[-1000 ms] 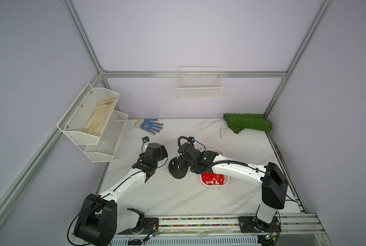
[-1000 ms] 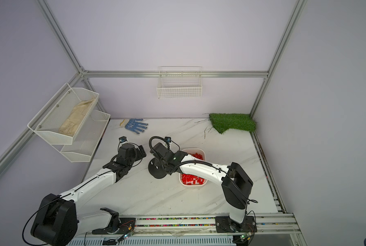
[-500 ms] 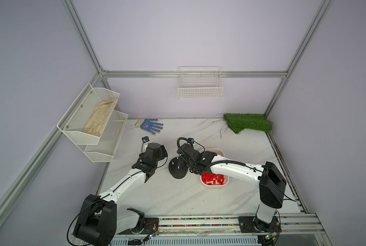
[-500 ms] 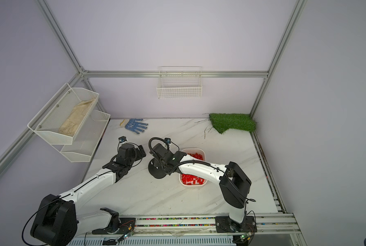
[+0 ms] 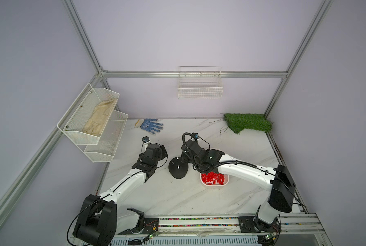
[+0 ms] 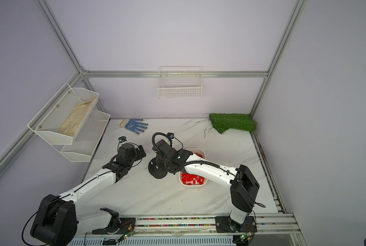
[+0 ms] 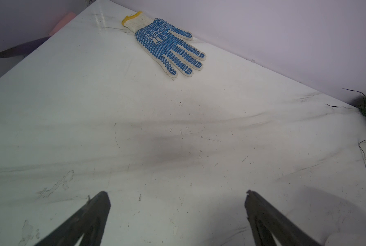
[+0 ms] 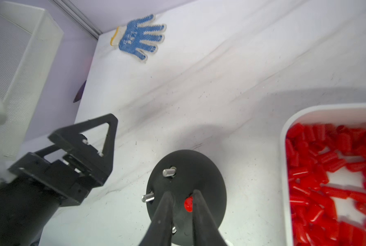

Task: Cover the protruding screws with screw protection sleeves
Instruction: Attach the screw protection sleeve to the screw, then pick up the screw protection sleeve from the storage box.

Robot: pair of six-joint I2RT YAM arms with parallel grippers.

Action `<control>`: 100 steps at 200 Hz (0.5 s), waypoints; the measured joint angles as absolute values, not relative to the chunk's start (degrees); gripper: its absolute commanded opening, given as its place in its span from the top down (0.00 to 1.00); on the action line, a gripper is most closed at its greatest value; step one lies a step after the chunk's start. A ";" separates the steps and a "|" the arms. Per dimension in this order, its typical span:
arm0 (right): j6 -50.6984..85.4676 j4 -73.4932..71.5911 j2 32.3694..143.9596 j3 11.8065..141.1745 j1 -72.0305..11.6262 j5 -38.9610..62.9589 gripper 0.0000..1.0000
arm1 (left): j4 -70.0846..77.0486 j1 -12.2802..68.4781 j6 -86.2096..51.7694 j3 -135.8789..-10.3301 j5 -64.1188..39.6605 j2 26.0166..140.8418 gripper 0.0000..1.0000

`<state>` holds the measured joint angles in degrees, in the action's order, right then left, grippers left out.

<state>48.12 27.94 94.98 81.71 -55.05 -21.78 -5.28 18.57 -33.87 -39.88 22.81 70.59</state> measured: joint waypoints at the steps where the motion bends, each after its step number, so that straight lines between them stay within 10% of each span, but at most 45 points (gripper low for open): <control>1: 48.10 27.94 94.59 81.62 -54.85 -21.76 0.78 | -5.28 18.57 -33.87 -39.88 22.81 70.59 0.00; 100: 48.12 35.35 88.07 69.25 -37.69 -14.33 0.80 | -5.30 18.57 -33.85 -39.88 22.81 70.59 0.00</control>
